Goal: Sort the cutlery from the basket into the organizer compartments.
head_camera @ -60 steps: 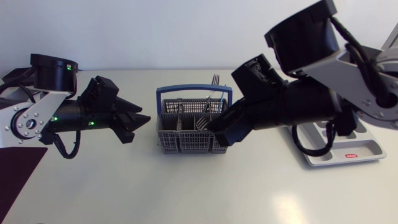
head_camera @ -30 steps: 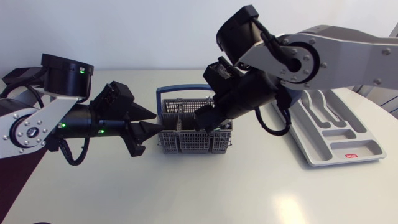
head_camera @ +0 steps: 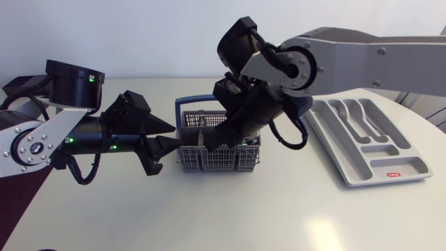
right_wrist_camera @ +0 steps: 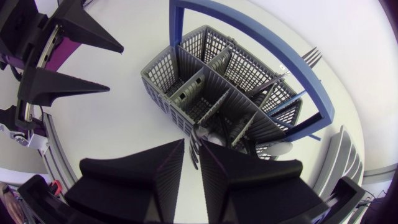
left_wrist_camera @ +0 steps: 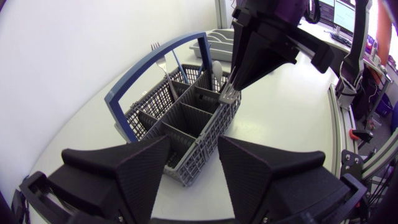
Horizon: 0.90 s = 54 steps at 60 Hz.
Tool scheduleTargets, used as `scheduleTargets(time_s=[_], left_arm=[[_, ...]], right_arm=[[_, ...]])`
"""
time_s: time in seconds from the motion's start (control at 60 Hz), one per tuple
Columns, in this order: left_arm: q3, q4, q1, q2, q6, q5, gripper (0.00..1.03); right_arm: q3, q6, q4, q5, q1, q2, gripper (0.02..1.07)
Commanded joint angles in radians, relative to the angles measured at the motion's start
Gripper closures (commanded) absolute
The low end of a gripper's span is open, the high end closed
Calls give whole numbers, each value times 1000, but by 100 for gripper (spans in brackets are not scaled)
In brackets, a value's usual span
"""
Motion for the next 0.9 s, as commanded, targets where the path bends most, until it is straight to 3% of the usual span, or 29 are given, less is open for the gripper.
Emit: scheduleTargets(time_s=[0.0,0.283,0.4,0.633,0.75,0.883], left_arm=[[-18,13,-4,10,20,-3,49],[-9,13,-27,12,18,-3,49],[-8,16,-29,12,18,-7,40],[-31,42,-55,12,18,-26,35],[-34,46,-69,12,21,-29,33],[-32,52,-75,10,21,-30,32]], right_arm=[[28,-25,-26,19,7,27,98],[37,-48,-49,33,16,-22,101],[69,-51,-80,24,15,-53,101],[170,-41,-161,-65,-20,-59,101],[236,-31,-222,-156,-63,-30,101],[299,-34,-280,-177,-86,-23,101]])
